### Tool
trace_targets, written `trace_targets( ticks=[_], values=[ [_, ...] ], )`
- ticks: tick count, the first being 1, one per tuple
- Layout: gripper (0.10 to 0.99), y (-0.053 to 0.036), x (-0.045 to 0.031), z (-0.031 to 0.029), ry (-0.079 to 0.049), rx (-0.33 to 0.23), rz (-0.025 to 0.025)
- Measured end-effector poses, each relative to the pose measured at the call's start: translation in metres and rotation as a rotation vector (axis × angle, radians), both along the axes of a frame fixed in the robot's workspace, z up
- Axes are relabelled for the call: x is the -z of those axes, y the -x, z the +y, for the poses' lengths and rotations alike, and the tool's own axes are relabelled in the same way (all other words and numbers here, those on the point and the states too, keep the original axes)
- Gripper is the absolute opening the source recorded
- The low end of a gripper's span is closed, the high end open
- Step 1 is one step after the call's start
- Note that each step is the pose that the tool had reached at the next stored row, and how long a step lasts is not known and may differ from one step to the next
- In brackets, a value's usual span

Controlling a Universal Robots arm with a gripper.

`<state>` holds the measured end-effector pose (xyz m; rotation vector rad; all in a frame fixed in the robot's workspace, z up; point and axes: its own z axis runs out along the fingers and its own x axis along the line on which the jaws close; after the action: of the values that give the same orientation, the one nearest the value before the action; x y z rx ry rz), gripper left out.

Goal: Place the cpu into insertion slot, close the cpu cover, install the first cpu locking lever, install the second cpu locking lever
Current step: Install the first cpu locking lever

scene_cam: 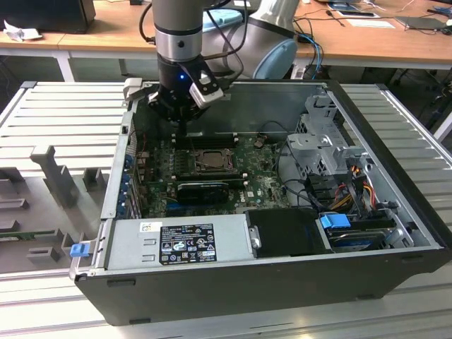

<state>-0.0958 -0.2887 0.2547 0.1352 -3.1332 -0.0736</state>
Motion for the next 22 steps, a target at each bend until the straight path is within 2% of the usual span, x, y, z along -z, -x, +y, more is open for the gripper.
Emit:
trace_targets(
  ticks=[4, 7, 13, 14, 15, 16, 19, 22],
  values=[
    [0.106, -0.0049, 0.0001, 0.0001, 0.0, 0.0, 0.0001],
    [0.106, -0.0178, 0.0005, 0.0, 0.0, 0.0, 0.0031],
    [0.106, -0.0453, 0.0032, 0.0, -0.001, 0.0, 0.0044],
    [0.106, -0.05, 0.0037, -0.0001, -0.02, 0.0, 0.0047],
    [0.106, -0.0532, 0.0042, 0.0, -0.051, 0.0, 0.0049],
    [0.106, -0.0557, 0.0071, 0.0, -0.056, 0.0, 0.0047],
    [0.106, -0.0584, 0.0151, 0.0, -0.056, 0.0, 0.0049],
    [0.106, -0.0604, 0.0194, 0.0, -0.056, -0.009, 0.0052]
  ],
)
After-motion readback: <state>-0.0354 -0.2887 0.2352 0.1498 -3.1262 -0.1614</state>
